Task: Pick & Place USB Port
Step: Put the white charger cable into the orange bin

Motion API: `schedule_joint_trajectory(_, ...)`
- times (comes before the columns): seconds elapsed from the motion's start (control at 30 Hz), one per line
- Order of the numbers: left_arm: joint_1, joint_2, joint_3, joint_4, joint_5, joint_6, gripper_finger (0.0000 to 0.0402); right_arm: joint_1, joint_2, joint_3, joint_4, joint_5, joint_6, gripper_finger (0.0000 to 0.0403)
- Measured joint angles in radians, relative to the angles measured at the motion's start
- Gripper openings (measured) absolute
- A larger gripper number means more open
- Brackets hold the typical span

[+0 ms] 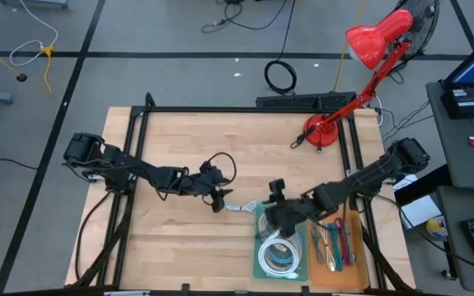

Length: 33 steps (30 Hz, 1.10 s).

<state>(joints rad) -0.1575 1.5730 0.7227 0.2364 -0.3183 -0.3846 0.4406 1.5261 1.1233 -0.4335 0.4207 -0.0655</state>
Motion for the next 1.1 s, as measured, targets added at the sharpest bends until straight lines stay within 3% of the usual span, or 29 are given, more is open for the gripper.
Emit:
schedule_joint_trajectory(0.23,0.107,0.0,0.0,0.01,0.066,0.019,0.0191,-0.135,0.0,0.0,-0.081,0.006,0.058,0.0132)
schedule_joint_trajectory(0.33,0.153,0.0,0.0,0.016,0.158,0.054,0.0191,-0.182,0.0,0.0,-0.076,0.032,0.046,0.0132)
schedule_joint_trajectory(0.53,0.203,0.0,0.0,0.019,0.386,0.137,0.0191,-0.263,0.0,0.0,-0.054,0.191,0.024,0.0132)
schedule_joint_trajectory(0.67,0.191,0.0,0.0,-0.003,0.54,0.208,0.0191,-0.328,0.0,0.0,-0.044,0.212,0.083,0.0132)
schedule_joint_trajectory(0.83,0.141,0.0,0.0,-0.041,0.542,0.276,0.0191,-0.393,-0.001,-0.032,-0.013,0.207,0.169,0.0132)
schedule_joint_trajectory(1.1,0.045,0.0,0.001,-0.009,0.37,0.386,0.0191,-0.447,-0.001,-0.176,0.143,0.207,0.264,0.0132)
